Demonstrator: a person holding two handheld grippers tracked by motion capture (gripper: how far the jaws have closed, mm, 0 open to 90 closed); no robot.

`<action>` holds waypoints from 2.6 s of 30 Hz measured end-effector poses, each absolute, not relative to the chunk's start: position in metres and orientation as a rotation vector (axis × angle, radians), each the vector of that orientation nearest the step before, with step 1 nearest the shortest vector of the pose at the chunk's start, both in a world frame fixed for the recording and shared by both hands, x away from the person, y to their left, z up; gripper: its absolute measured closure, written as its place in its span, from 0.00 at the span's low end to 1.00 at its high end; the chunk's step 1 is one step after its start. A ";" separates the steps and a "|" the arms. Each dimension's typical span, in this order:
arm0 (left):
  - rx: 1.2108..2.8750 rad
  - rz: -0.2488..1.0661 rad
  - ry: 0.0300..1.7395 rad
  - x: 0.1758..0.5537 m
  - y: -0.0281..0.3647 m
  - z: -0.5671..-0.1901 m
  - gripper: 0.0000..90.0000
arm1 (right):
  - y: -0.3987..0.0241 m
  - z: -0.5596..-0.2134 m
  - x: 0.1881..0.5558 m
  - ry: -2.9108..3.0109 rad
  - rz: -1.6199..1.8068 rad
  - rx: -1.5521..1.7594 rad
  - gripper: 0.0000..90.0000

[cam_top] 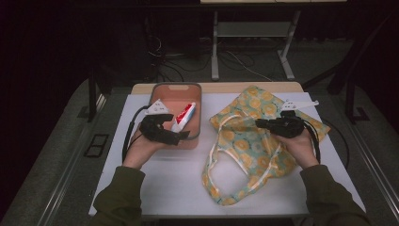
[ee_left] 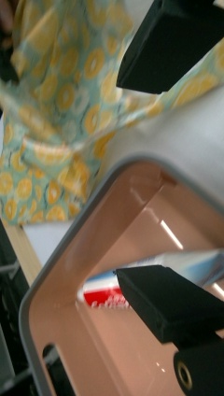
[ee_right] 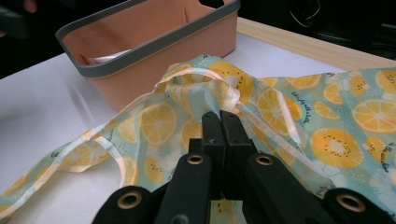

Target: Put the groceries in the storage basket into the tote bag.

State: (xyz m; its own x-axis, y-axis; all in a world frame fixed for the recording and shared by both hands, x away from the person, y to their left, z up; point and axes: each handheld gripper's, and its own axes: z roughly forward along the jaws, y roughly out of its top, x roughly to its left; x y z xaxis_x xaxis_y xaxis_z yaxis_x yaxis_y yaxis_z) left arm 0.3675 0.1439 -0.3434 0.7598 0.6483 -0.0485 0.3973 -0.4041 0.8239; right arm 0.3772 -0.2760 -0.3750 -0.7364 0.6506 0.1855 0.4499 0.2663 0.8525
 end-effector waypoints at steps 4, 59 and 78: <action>2.059 0.411 0.833 0.388 0.142 -0.346 0.17 | -0.277 -0.374 0.376 2.328 1.466 1.024 1.00; 2.510 0.358 1.014 0.476 0.113 -0.417 0.56 | -0.283 -0.377 0.374 2.318 1.470 1.045 1.00; 2.414 0.349 1.037 0.479 0.125 -0.401 0.81 | -0.282 -0.378 0.374 2.320 1.468 1.044 1.00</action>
State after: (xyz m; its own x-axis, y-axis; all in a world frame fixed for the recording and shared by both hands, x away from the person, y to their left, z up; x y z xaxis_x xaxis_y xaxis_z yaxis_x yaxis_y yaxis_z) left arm 0.4794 0.1246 -0.4015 0.6795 0.7325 0.0414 0.6082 -0.5940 0.5265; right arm 0.3738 -0.2816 -0.3778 -0.7291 0.6570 0.1916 0.4543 0.2553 0.8535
